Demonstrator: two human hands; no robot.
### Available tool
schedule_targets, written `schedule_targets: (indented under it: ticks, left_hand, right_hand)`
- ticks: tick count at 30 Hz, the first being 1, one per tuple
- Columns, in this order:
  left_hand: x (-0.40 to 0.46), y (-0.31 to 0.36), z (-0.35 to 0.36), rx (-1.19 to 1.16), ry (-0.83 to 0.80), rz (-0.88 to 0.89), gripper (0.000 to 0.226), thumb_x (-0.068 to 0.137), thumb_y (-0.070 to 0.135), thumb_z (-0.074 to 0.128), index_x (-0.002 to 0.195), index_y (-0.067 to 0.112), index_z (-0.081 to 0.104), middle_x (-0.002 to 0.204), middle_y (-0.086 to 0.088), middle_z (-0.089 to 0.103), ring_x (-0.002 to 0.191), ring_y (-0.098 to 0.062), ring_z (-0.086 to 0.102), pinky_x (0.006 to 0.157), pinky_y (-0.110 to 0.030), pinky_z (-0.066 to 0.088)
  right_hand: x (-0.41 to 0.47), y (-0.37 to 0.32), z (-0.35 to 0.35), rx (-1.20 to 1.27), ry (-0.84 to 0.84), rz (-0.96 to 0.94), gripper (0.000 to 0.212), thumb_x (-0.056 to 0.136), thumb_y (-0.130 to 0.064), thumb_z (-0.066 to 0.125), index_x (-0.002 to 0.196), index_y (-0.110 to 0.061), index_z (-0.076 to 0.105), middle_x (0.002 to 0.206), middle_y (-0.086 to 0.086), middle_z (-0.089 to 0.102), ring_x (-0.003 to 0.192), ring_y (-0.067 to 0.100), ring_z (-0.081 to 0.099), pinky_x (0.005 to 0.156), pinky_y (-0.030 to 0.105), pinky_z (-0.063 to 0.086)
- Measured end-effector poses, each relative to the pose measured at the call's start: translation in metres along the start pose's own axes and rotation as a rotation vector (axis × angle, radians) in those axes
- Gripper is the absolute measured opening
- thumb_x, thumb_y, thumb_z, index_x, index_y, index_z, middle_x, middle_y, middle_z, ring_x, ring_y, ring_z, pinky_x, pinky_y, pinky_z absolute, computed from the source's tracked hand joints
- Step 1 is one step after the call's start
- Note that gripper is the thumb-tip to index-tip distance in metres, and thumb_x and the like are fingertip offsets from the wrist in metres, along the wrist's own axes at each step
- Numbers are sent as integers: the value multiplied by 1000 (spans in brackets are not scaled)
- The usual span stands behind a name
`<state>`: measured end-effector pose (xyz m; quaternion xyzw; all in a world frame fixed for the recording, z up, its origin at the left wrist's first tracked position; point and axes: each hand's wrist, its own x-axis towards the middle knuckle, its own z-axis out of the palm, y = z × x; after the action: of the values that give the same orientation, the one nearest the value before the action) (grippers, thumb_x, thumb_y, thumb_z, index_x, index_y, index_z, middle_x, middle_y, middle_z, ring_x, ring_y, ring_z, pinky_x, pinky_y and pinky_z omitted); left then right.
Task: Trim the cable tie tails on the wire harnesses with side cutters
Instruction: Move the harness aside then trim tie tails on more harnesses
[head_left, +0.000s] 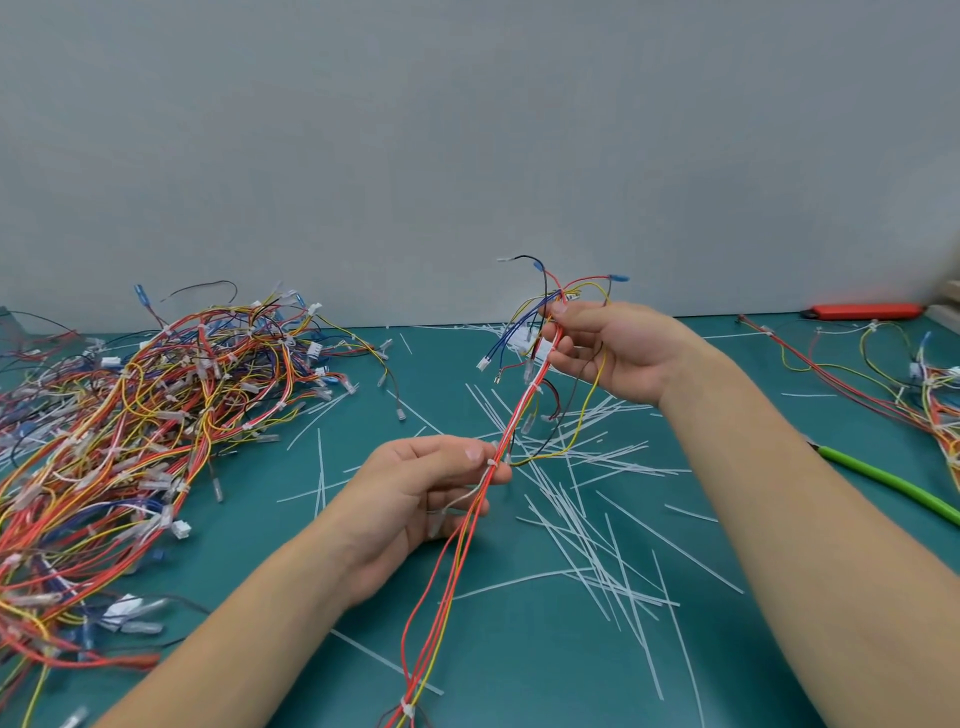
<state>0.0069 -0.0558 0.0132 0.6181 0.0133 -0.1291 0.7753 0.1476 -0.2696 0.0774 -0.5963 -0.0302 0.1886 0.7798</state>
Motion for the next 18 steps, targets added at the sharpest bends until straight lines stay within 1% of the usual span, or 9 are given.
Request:
schedule_targets:
  ticks: [3, 6, 9, 12, 16, 18]
  left_hand:
    - [1, -1, 0, 5, 3, 3, 24, 75, 26, 81, 97, 15, 82, 109, -16, 78, 67, -16, 69, 57, -24, 55]
    - [0, -2, 1, 32, -3, 16, 35, 65, 33, 88, 96, 18, 82, 109, -15, 78, 68, -15, 70, 58, -23, 55]
    - [1, -2, 1, 48, 13, 31, 37, 62, 36, 88, 94, 19, 83, 108, -14, 78, 67, -14, 69, 56, -23, 53]
    - [1, -3, 2, 51, 25, 32, 36, 62, 34, 88, 94, 18, 83, 107, -15, 78, 66, -14, 69, 56, -23, 54]
    - [1, -2, 1, 32, 14, 11, 25, 72, 25, 85, 95, 16, 83, 107, -15, 78, 66, -16, 69, 56, -23, 54]
    - [1, -2, 1, 32, 10, 2, 24, 73, 24, 83, 95, 15, 83, 107, -16, 78, 67, -16, 70, 58, -24, 55]
  right_hand:
    - [0, 0, 0, -8, -2, 1, 6, 102, -13, 62, 100, -10, 66, 70, 5, 69, 50, 7, 58, 57, 25, 61]
    - [0, 0, 0, -8, -4, -3, 5, 102, -13, 62, 104, -10, 66, 70, 4, 69, 50, 7, 57, 57, 24, 60]
    - [0, 0, 1, -10, -5, -8, 6, 103, -14, 61, 104, -10, 66, 69, 4, 69, 51, 7, 57, 57, 24, 60]
    - [-1, 0, 1, -12, -6, -6, 6, 103, -13, 61, 103, -9, 66, 70, 4, 69, 51, 7, 57, 57, 24, 60]
    - [-1, 1, 1, -8, -3, -3, 7, 103, -13, 62, 106, -9, 66, 73, 5, 68, 53, 7, 57, 56, 24, 60]
    - [-1, 1, 1, -14, -6, -2, 6, 103, -13, 61, 105, -9, 66, 72, 5, 68, 53, 7, 57, 56, 24, 60]
